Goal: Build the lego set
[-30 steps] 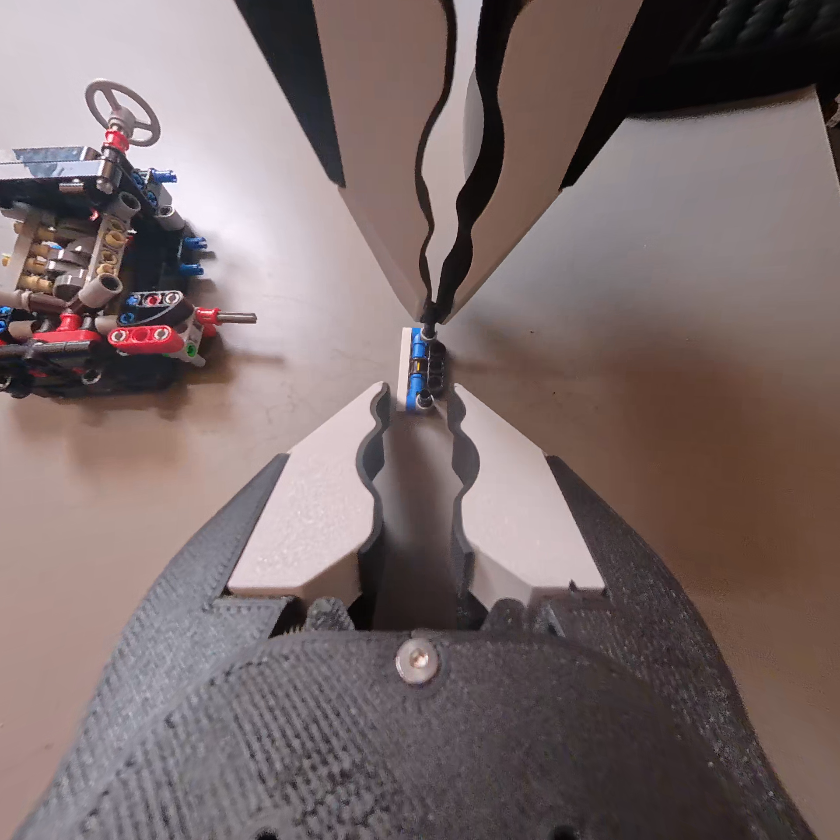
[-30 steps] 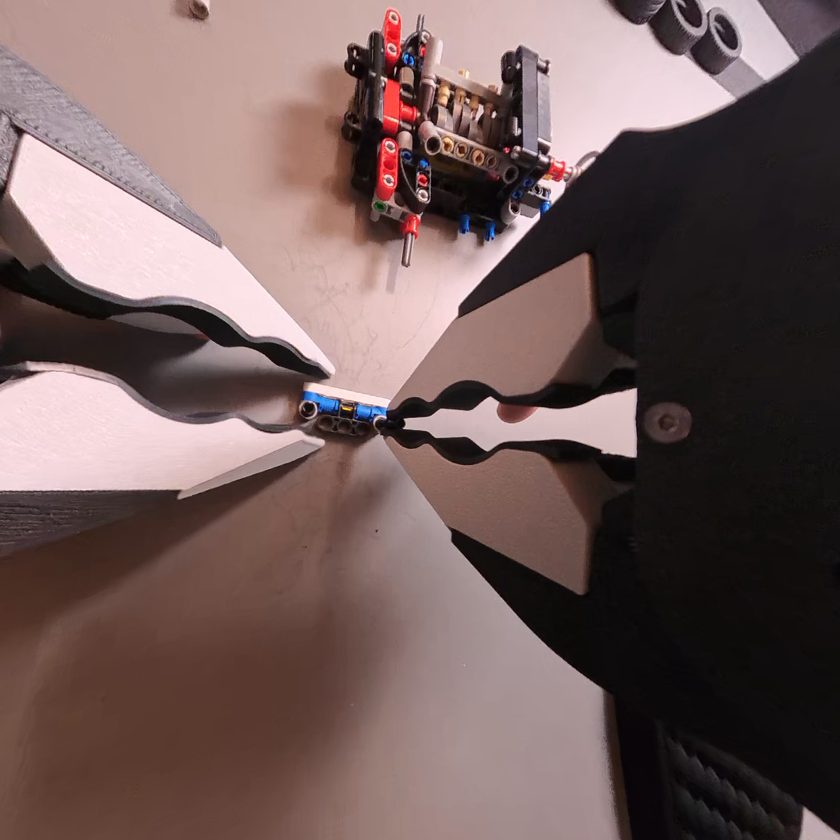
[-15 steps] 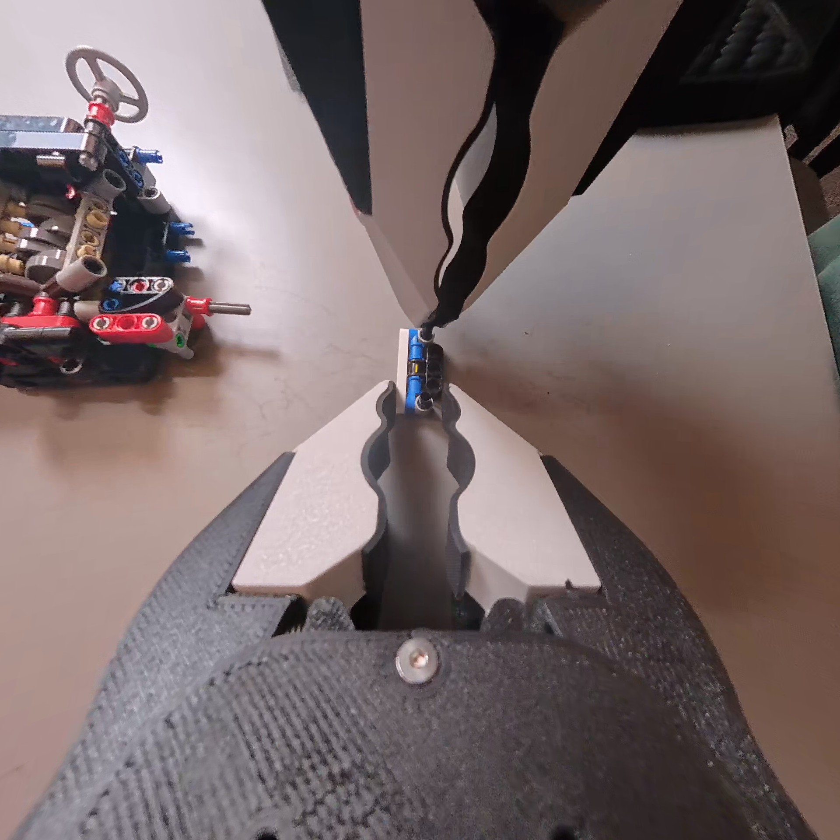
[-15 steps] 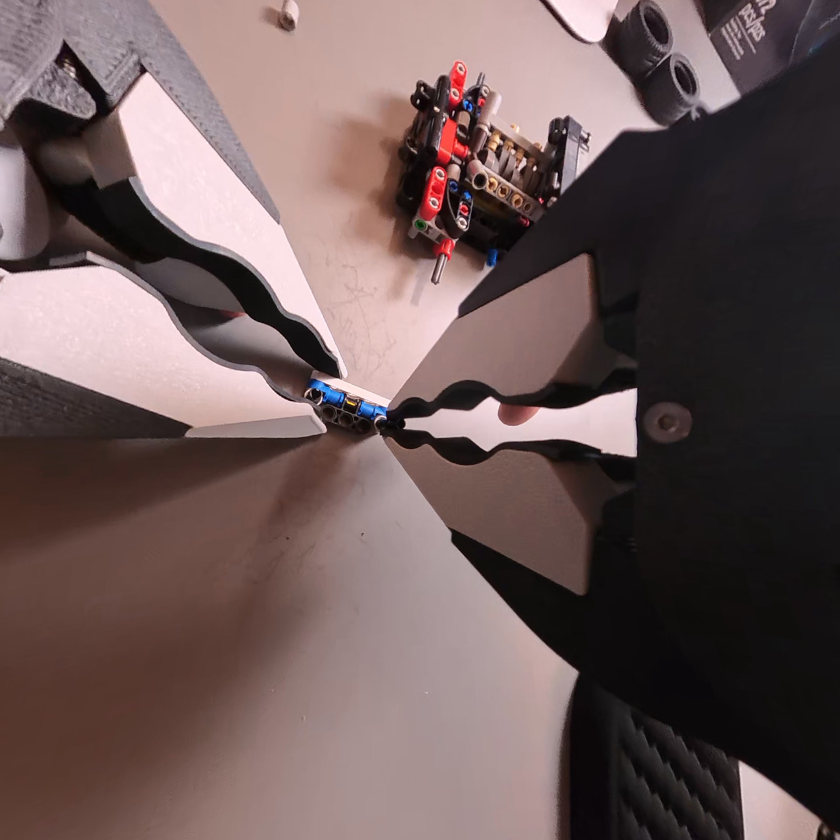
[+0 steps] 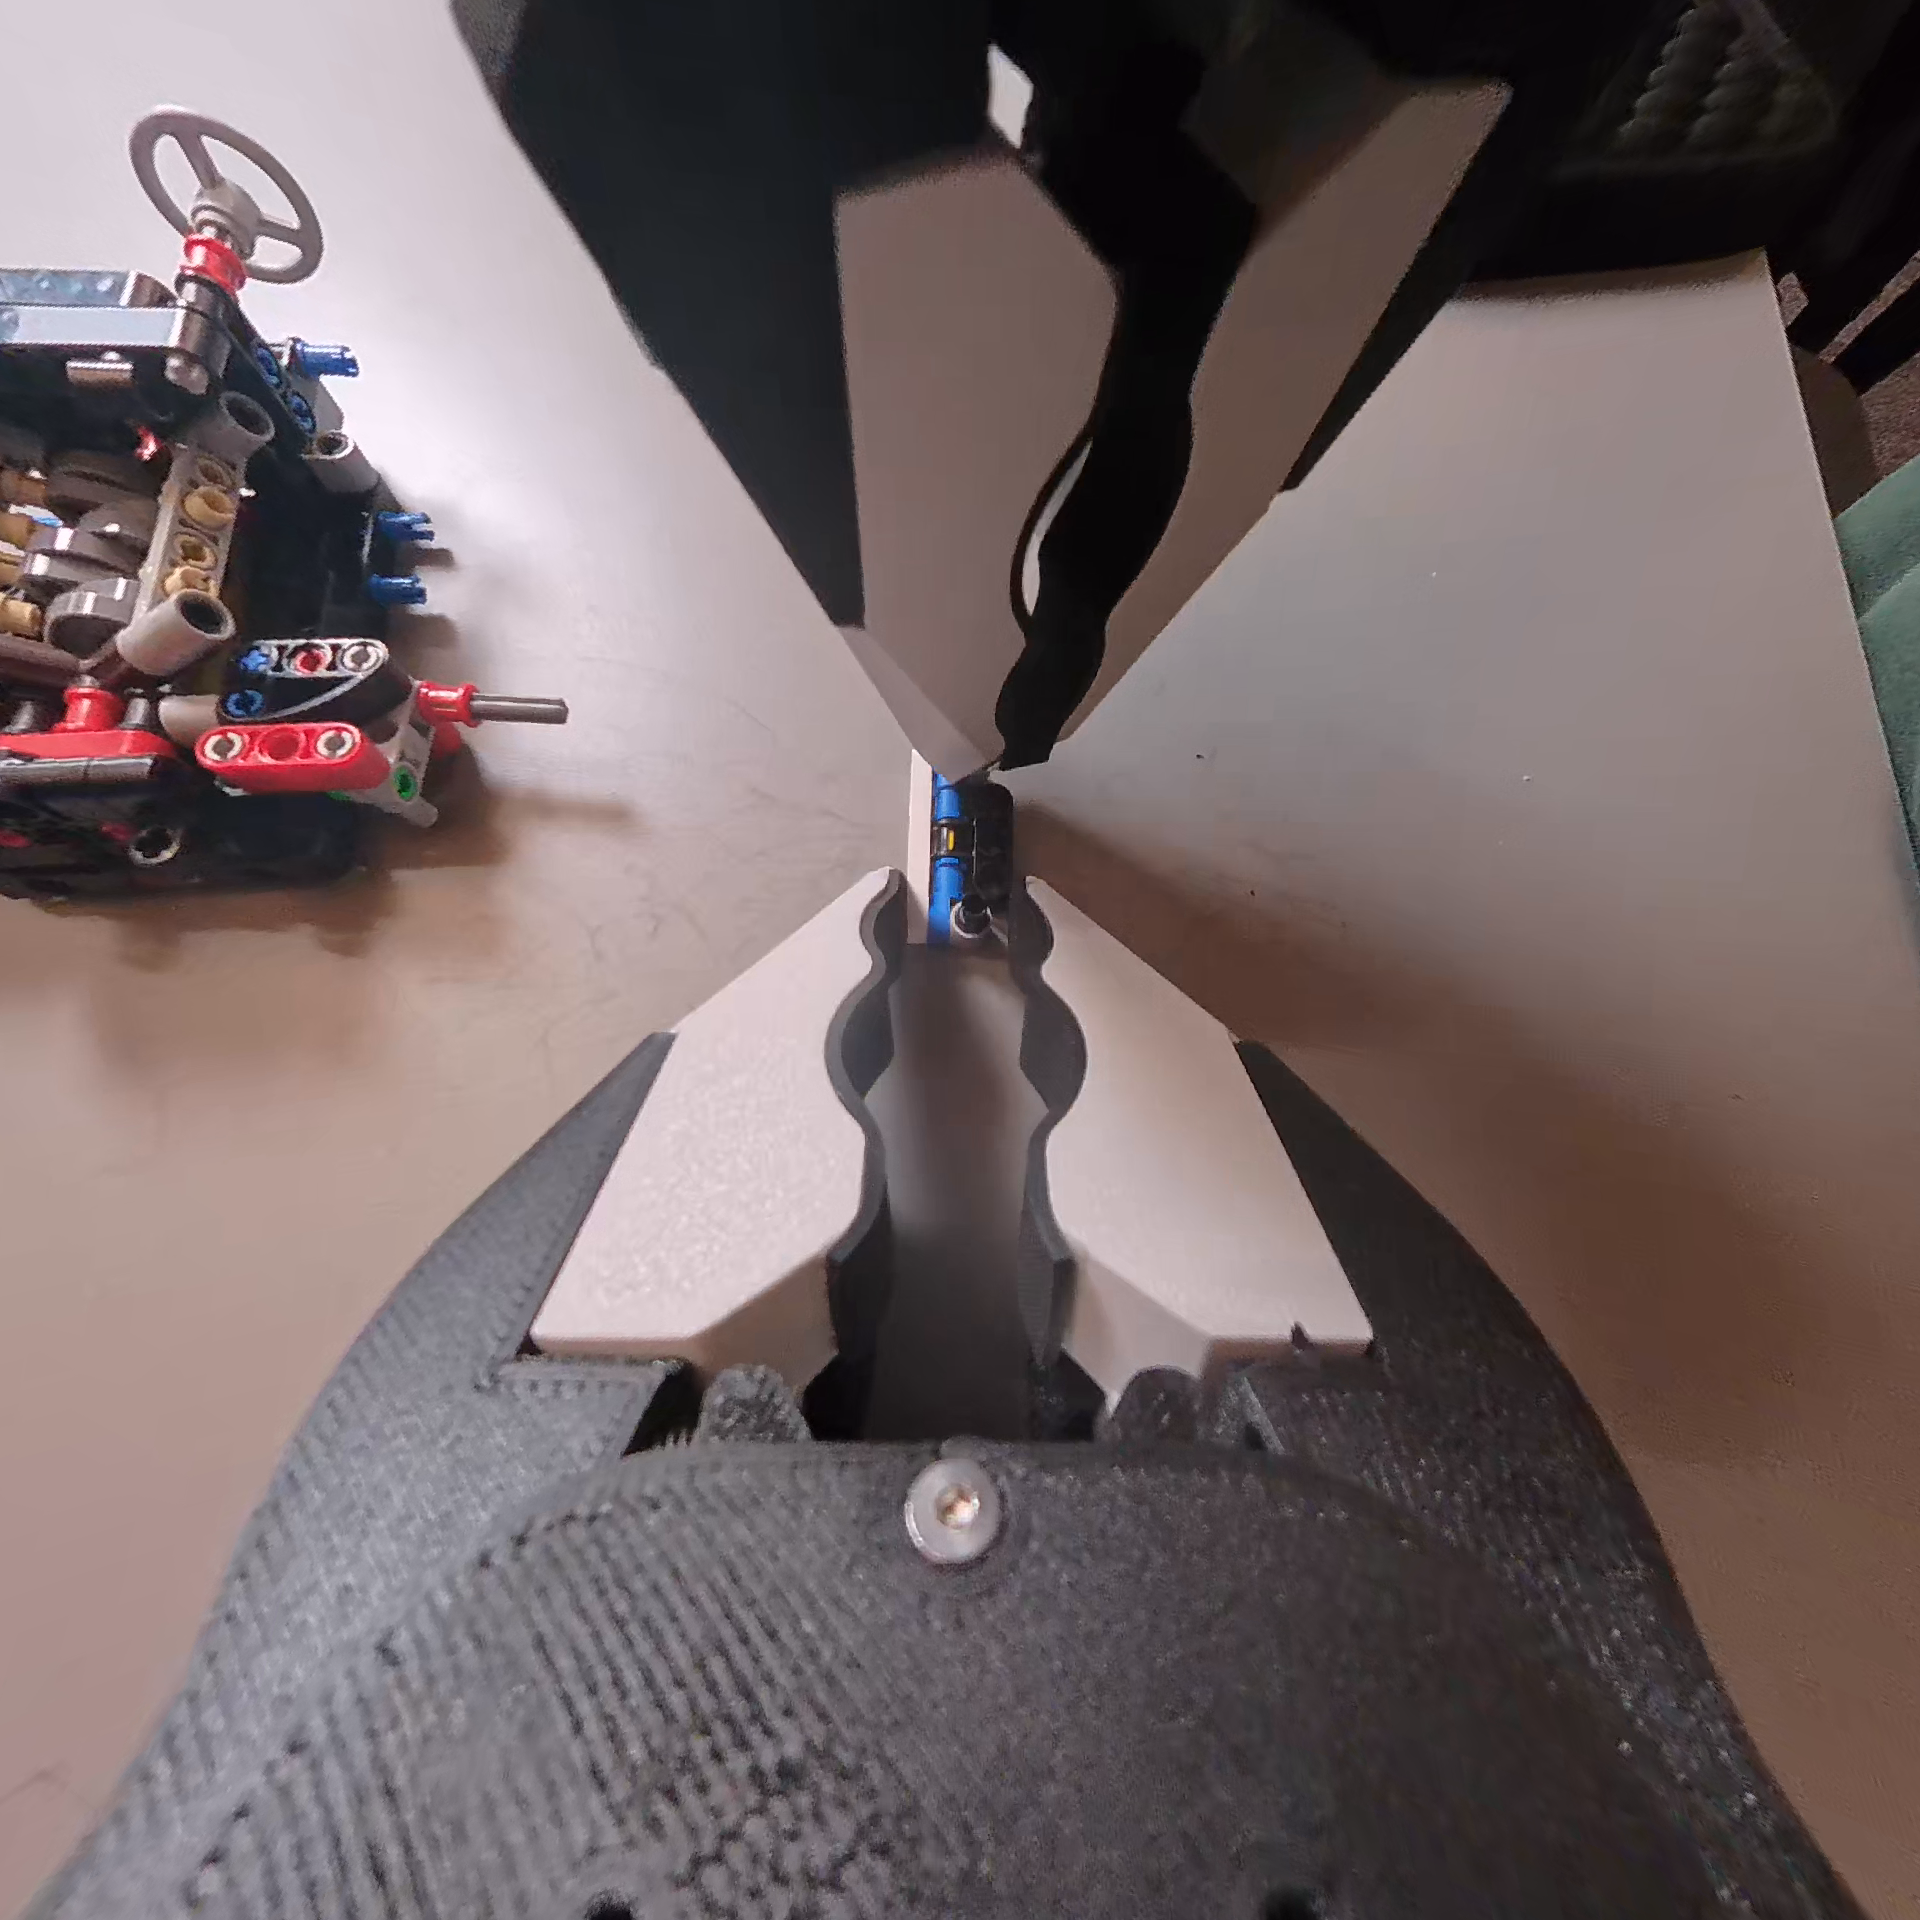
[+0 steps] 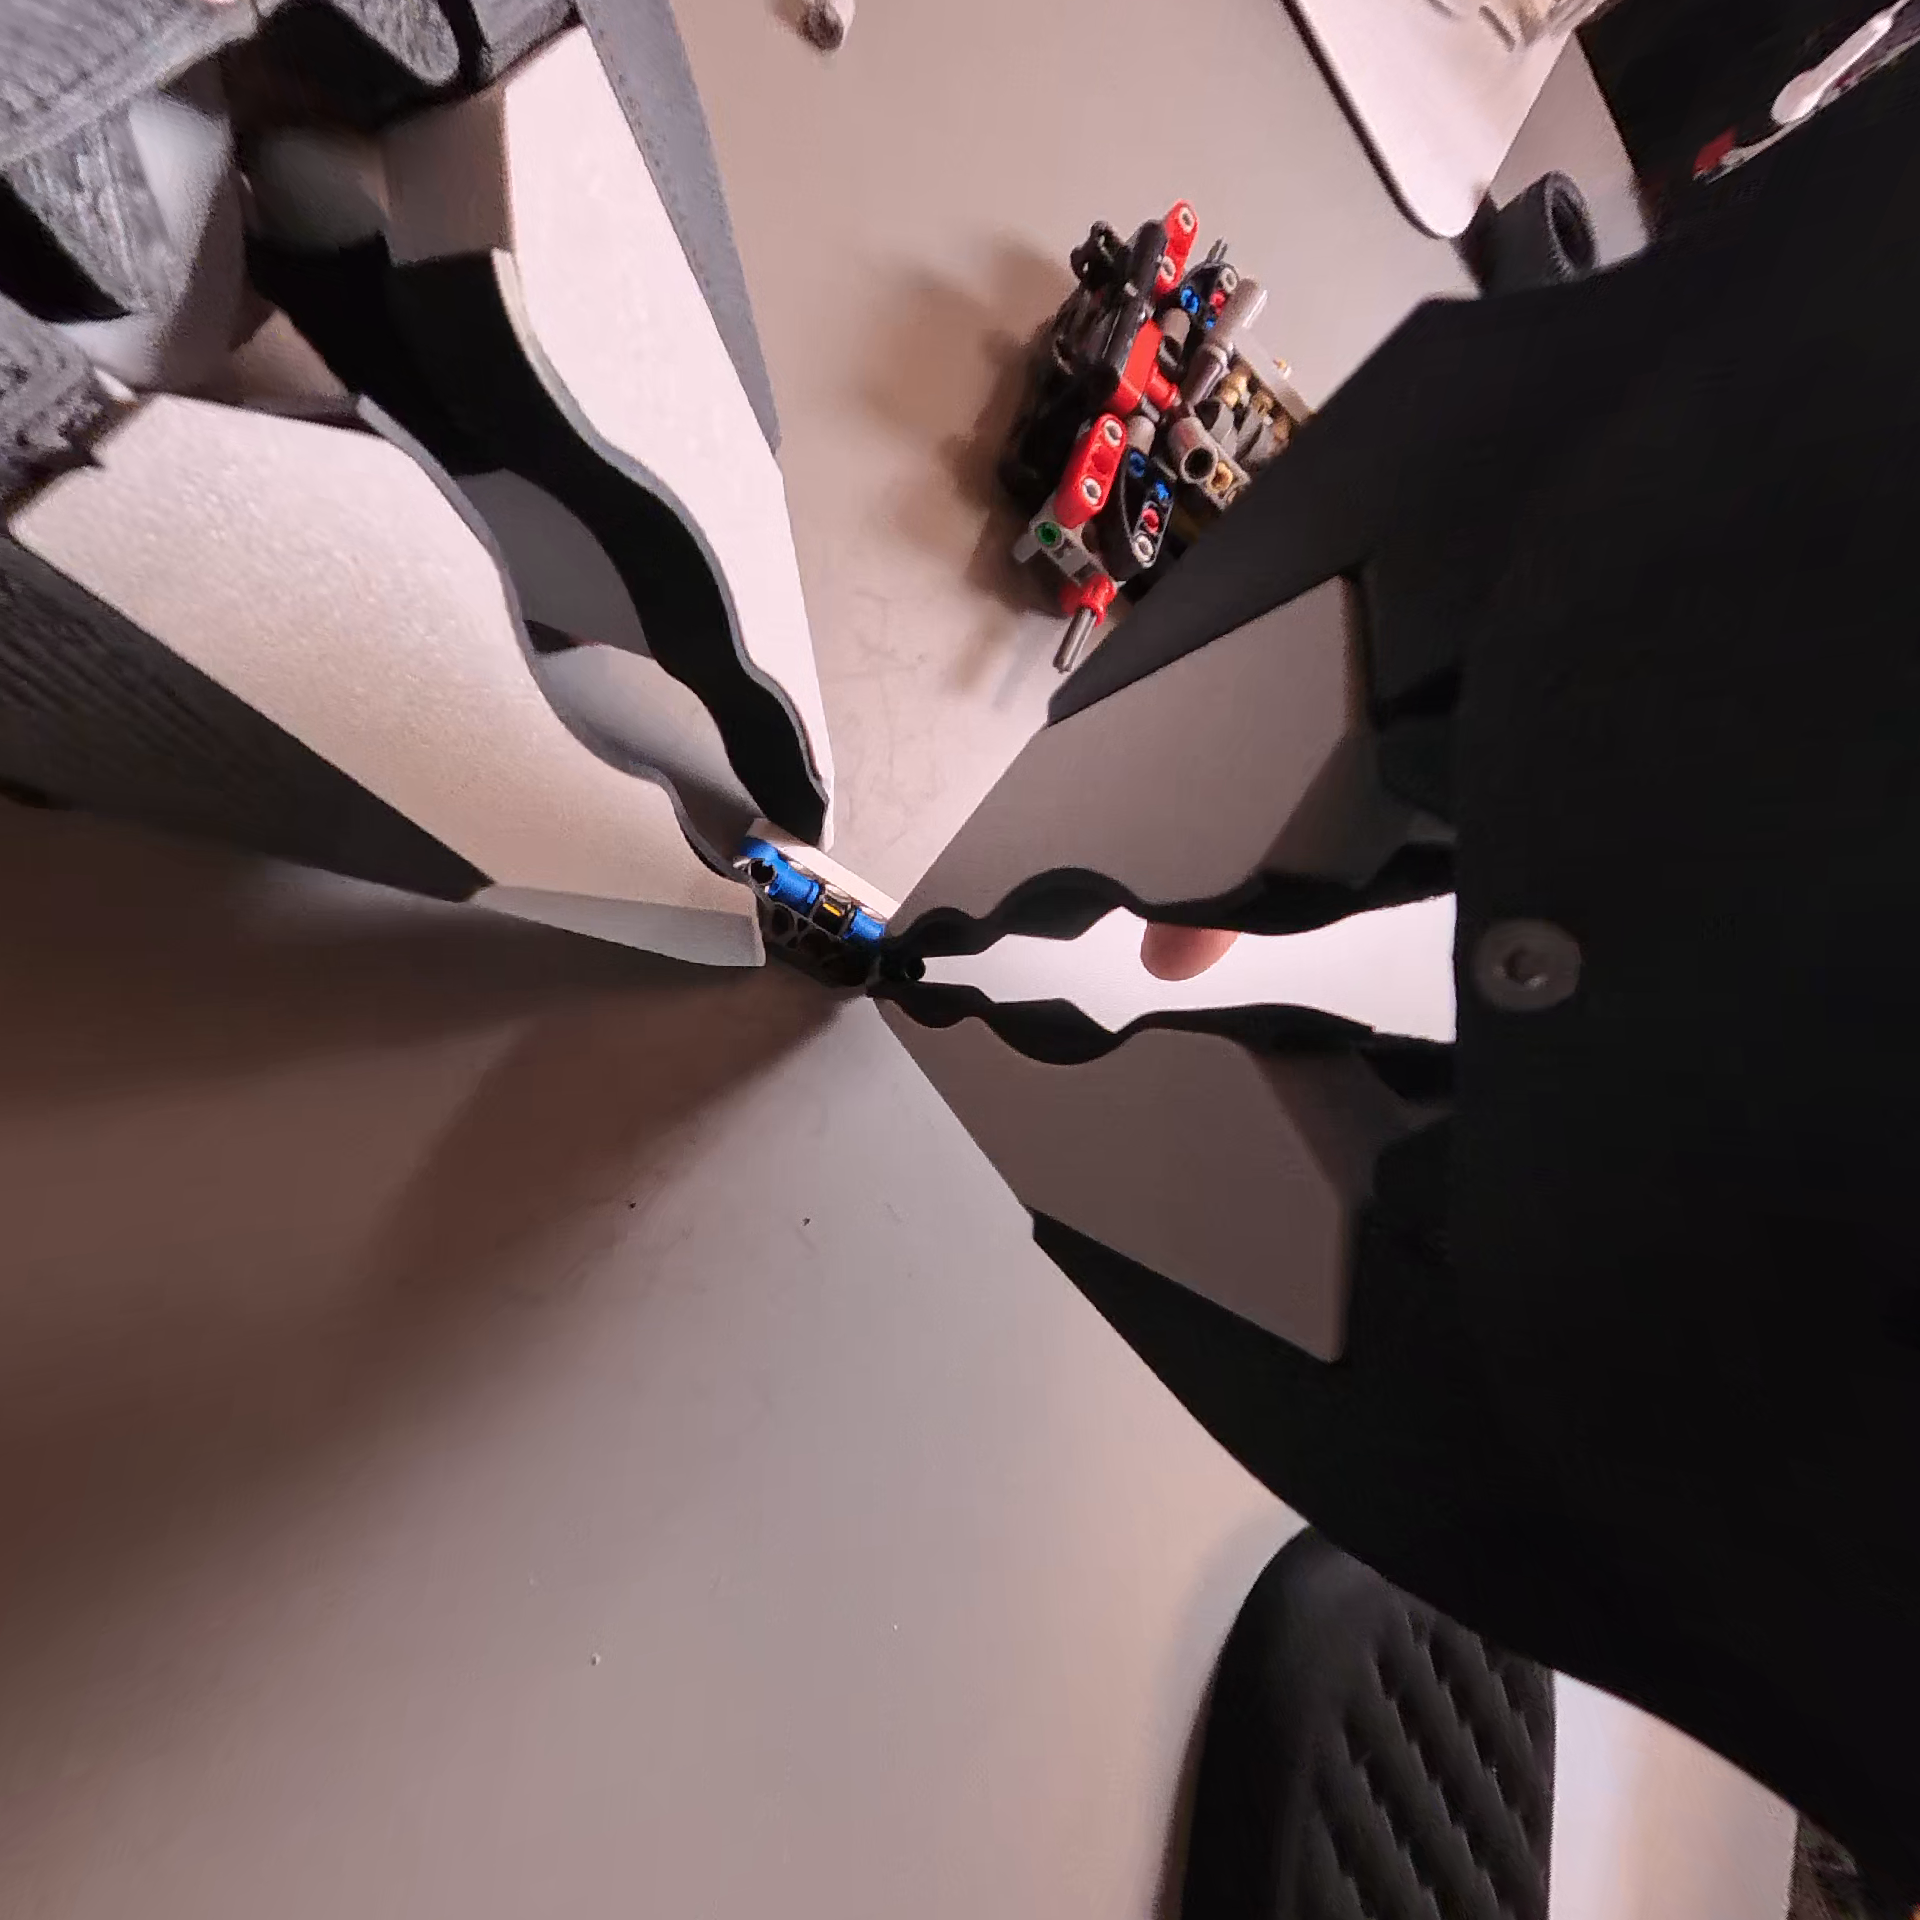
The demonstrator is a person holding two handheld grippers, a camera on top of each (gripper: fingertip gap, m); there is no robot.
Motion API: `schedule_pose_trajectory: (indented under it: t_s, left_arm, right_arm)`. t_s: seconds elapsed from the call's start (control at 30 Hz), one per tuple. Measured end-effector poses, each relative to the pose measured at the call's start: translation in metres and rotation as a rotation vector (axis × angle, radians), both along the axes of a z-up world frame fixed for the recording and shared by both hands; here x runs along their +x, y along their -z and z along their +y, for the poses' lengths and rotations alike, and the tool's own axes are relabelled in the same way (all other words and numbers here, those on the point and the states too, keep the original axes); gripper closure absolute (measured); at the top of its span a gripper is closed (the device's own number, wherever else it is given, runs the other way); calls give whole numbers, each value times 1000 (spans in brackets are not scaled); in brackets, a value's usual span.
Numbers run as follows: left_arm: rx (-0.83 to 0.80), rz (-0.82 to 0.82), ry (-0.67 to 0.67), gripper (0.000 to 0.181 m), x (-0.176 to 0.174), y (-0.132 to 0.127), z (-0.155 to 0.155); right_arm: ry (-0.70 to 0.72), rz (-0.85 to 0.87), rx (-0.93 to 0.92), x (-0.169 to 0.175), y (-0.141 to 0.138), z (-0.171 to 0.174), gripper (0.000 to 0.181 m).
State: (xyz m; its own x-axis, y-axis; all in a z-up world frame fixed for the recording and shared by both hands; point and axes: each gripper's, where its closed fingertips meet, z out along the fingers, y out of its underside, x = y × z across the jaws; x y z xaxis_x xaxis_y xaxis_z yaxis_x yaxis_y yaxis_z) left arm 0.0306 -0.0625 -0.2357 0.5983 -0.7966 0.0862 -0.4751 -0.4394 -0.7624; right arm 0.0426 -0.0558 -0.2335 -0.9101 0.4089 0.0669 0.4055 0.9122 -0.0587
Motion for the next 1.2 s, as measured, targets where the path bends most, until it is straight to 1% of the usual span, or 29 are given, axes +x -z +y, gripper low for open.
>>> schedule_pose_trajectory:
  t_s: [0.07, 0.17, 0.27, 0.33, 0.4, 0.5, 0.6, 0.7, 0.77, 0.83, 0.93, 1.0, 1.03, 1.13, 1.2]
  left_arm:
    - [-1, -1, 0, 163, 0, 0, 0]
    - [-12, -10, 2, 164, 0, 0, 0]
    - [-3, -3, 3, 163, 0, 0, 0]
    - [6, 4, 2, 164, -1, 0, 0]
    - [10, 7, -1, 163, -1, 0, 0]
    - [9, 6, -4, 163, -1, 0, -1]
    - [-61, -85, -23, 164, -1, -5, -1]
    - [-202, -268, -45, 164, 0, -15, -4]
    - [-276, -358, -49, 163, 0, -20, -6]
    - [-337, -433, -41, 163, 2, -24, -9]
    - [-382, -510, -23, 163, 5, -31, -12]
    - [-405, -539, -17, 164, 6, -32, -14]
    - [-409, -550, -17, 164, 6, -33, -14]
    - [-387, -566, 0, 163, 7, -37, -15]
    - [-300, -553, 14, 161, 6, -44, -14]
  right_arm:
    - [4, -3, -18, 0, 0, 0, 178]
    - [-15, -20, 11, 0, 1, 0, 178]
    - [4, -18, 11, 0, 1, -1, 178]
    - [36, 26, -8, -1, 0, -1, 178]
    - [103, 104, -59, -2, -1, -1, 177]
    - [204, 230, -164, -1, -10, -4, 156]
    - [242, 387, -168, 1, -15, -2, 150]
    - [256, 567, -182, -3, -20, -3, 150]
    - [245, 675, -187, -7, -26, -4, 150]
    - [228, 713, -198, -7, -28, -7, 150]
    - [197, 733, -189, -7, -27, -7, 154]
    - [191, 758, -201, -8, -28, -7, 165]
    - [192, 763, -215, -8, -29, -7, 165]
    - [231, 753, -290, -7, -32, -9, 166]
    - [262, 754, -338, -7, -36, -8, 166]
